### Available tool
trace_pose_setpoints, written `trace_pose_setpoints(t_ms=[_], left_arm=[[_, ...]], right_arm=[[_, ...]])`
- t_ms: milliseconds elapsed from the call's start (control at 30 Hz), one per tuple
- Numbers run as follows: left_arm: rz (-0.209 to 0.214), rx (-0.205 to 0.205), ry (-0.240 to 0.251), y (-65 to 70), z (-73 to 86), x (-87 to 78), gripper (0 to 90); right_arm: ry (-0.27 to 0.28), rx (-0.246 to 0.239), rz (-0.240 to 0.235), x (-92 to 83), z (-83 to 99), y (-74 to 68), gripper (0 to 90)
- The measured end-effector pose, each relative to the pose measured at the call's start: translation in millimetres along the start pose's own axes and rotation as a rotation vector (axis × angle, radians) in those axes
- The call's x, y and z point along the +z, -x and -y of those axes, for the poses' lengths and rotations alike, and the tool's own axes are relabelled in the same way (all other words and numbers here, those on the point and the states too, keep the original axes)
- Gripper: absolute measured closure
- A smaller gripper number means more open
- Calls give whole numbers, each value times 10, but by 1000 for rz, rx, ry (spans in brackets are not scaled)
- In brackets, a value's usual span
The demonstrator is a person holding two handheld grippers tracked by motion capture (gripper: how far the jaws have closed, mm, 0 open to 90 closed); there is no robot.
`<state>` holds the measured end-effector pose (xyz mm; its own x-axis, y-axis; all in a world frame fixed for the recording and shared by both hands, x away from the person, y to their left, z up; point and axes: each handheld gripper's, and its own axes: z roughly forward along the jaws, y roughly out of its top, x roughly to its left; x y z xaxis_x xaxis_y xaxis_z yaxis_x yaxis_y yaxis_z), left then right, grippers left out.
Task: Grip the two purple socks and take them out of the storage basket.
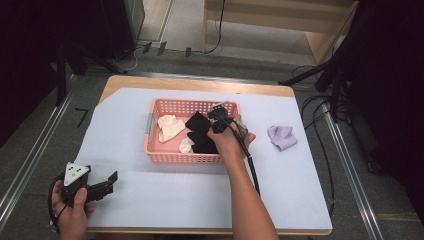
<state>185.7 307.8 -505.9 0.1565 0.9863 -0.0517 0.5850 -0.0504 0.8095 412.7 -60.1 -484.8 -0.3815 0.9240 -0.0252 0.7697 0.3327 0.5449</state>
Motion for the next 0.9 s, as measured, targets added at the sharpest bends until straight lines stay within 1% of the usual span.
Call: trace_pose_setpoints(t_ms=[33, 133, 167, 267, 300, 367, 400, 600, 700, 767, 867, 900], left_arm=[[0, 1, 0, 2, 0, 1, 89], [2, 3, -1, 2, -1, 1, 89], [2, 3, -2, 2, -1, 0, 89], [0, 2, 0, 1, -1, 0, 89], [0, 2, 0, 1, -1, 0, 89], [0, 1, 0, 2, -1, 2, 89], [1, 1, -1, 2, -1, 1, 89], [2, 3, -1, 1, -1, 1, 89], [0, 1, 0, 1, -1, 2, 89], [1, 1, -1, 1, -1, 1, 89], [1, 1, 0, 1, -1, 1, 89], [0, 1, 0, 2, -1, 2, 89]], right_arm=[[29, 7, -15, -29, 1, 12, 838], [137, 72, -71, -146, 13, 58, 840], [170, 90, -80, -182, 21, 73, 841], [264, 117, -119, -272, 47, 115, 841], [283, 119, -128, -294, 53, 121, 841], [344, 124, -153, -340, 69, 130, 841], [368, 127, -156, -359, 78, 132, 841], [509, 96, -153, -467, 144, 154, 841], [567, 82, -148, -516, 168, 167, 841], [600, 81, -156, -547, 185, 175, 840], [639, 69, -151, -585, 214, 189, 840], [644, 75, -158, -599, 219, 189, 840]])
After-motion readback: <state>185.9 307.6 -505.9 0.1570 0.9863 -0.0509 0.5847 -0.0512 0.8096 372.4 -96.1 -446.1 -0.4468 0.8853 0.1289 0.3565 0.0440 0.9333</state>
